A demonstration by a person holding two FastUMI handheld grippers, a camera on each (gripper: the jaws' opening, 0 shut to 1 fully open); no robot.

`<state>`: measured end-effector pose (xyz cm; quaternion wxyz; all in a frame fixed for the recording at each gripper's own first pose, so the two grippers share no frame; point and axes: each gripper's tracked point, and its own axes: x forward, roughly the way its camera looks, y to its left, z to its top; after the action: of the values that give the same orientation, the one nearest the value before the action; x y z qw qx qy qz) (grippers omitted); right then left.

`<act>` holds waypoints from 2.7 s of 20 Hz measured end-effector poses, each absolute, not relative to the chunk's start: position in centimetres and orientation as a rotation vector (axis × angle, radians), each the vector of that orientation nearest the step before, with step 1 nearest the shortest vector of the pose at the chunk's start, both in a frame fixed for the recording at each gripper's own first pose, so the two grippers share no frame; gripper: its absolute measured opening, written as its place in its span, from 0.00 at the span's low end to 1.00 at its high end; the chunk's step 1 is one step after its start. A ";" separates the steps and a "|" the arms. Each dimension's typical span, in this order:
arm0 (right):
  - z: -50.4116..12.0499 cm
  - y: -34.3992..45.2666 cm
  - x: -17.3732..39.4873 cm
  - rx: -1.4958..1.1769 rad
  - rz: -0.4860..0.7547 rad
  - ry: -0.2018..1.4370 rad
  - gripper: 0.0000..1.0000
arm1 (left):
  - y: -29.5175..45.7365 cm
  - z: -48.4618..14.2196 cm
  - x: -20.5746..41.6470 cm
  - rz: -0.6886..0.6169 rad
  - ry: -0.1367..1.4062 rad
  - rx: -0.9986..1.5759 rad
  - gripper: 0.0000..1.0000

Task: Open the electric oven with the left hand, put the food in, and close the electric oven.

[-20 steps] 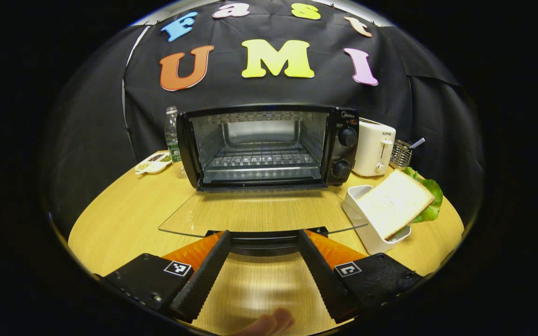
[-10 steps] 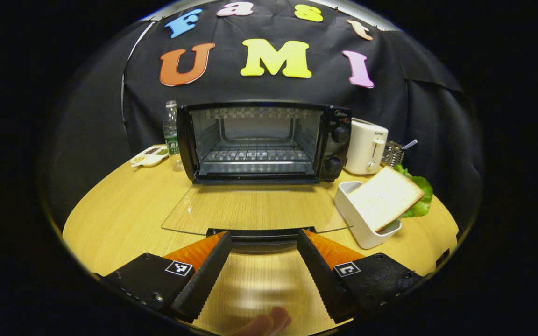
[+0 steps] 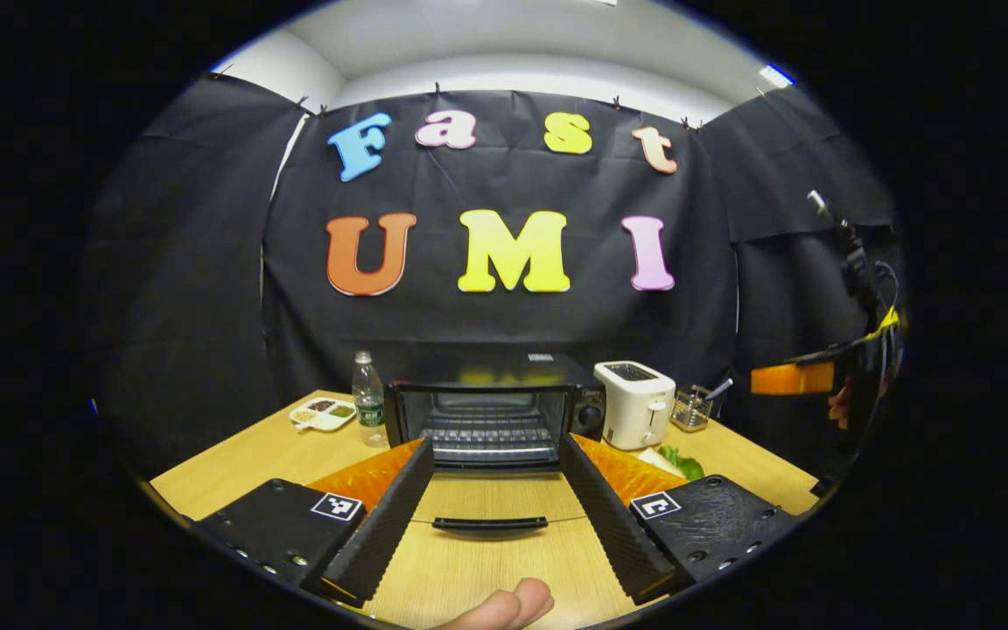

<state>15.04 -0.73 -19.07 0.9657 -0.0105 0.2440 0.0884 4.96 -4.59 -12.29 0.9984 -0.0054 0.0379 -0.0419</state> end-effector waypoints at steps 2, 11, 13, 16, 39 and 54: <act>-20.7 -0.2 16.4 -0.011 0.210 0.549 0.90 | -3.5 -11.1 4.4 -0.056 0.038 -0.010 0.96; -29.3 4.4 17.9 0.171 0.460 0.940 0.99 | -1.3 -9.6 4.4 -0.001 0.016 0.024 0.95; -30.2 5.2 17.9 0.249 0.499 1.006 0.86 | -1.2 -9.5 4.6 0.005 0.014 0.034 0.95; -31.7 6.0 18.4 0.354 0.543 1.089 0.82 | -1.1 -9.9 4.6 0.017 0.029 0.036 0.95; -30.0 6.8 16.6 0.748 0.543 1.183 0.40 | 0.0 -11.8 3.7 0.034 0.072 -0.016 0.96; -24.0 19.7 9.5 1.062 0.499 0.943 0.40 | 4.4 -12.6 0.7 -0.031 0.054 -0.053 0.93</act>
<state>9.46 19.66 -24.03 0.7296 0.4824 0.4284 0.2267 0.71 4.42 -12.55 0.9992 -0.0266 0.0272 -0.0157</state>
